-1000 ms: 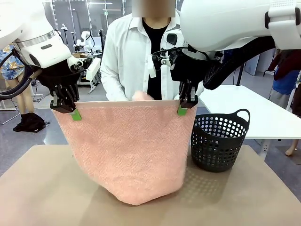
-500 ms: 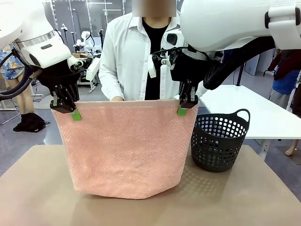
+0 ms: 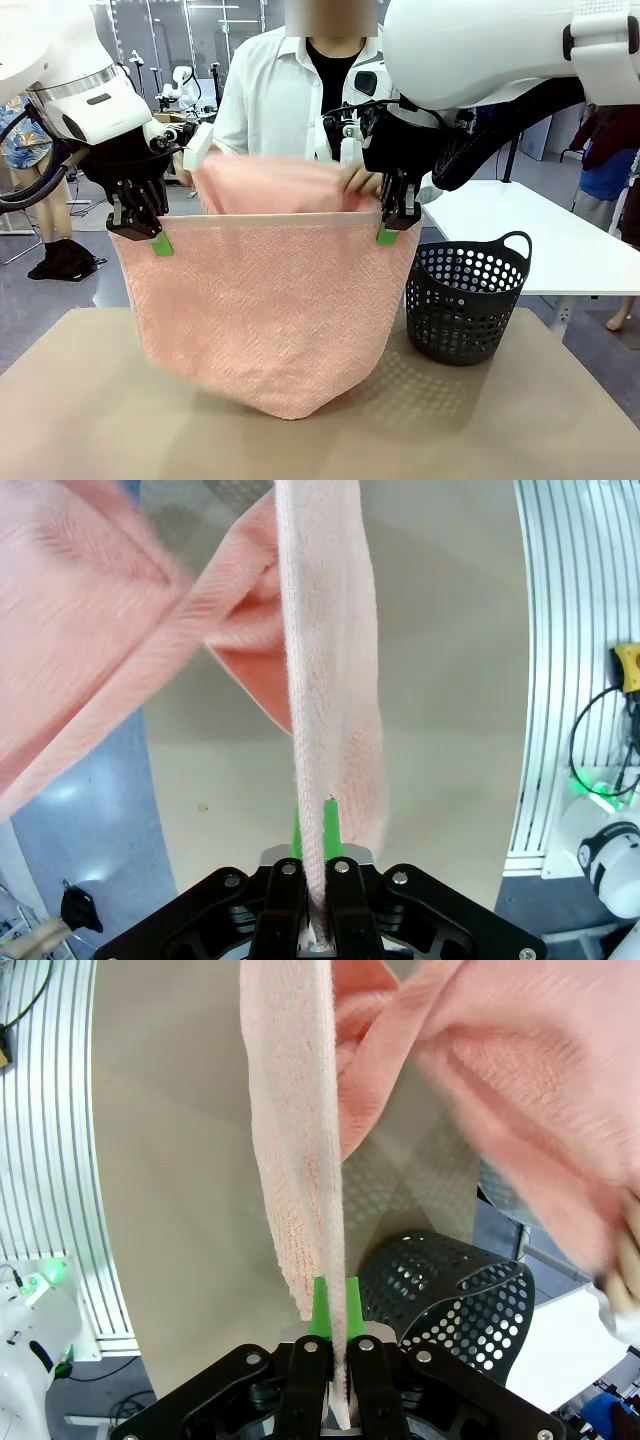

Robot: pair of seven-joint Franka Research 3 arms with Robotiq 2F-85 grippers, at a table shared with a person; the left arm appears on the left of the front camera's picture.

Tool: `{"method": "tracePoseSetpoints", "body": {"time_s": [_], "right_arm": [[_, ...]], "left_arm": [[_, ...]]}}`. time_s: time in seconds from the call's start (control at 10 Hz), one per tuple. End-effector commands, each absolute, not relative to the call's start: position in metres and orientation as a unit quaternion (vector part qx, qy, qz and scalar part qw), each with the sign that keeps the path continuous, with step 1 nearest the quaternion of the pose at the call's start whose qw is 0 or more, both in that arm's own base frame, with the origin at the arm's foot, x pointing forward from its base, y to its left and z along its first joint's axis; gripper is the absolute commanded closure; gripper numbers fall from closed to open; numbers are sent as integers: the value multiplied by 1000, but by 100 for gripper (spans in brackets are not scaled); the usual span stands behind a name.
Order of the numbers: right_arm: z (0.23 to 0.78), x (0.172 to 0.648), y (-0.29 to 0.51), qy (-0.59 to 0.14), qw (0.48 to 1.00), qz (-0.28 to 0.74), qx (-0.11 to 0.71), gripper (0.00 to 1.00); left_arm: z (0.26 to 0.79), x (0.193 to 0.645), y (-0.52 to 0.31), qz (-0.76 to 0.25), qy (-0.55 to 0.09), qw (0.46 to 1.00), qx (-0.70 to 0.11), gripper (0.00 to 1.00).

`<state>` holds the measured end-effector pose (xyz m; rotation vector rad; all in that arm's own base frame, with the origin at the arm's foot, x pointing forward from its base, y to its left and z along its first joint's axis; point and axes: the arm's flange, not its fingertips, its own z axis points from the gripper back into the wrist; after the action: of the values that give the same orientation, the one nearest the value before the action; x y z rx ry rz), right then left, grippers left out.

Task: Fold the towel.
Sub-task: Release the end of the 100 cm Hotel Towel you were holding and grab the top end of the folded side.

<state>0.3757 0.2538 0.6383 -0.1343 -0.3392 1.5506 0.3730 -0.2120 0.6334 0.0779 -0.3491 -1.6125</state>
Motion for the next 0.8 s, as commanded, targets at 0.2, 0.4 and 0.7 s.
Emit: {"method": "tracePoseSetpoints", "body": {"time_s": [0.2, 0.4, 0.7], "right_arm": [[638, 376, 253, -151, 700, 695, -62, 100], [638, 376, 253, -151, 700, 695, -62, 100], [638, 376, 253, -151, 700, 695, -62, 100]], "left_arm": [[634, 374, -211, -716, -155, 679, 36, 100], [634, 374, -211, -716, -155, 679, 36, 100], [634, 374, -211, -716, -155, 679, 36, 100]]}}
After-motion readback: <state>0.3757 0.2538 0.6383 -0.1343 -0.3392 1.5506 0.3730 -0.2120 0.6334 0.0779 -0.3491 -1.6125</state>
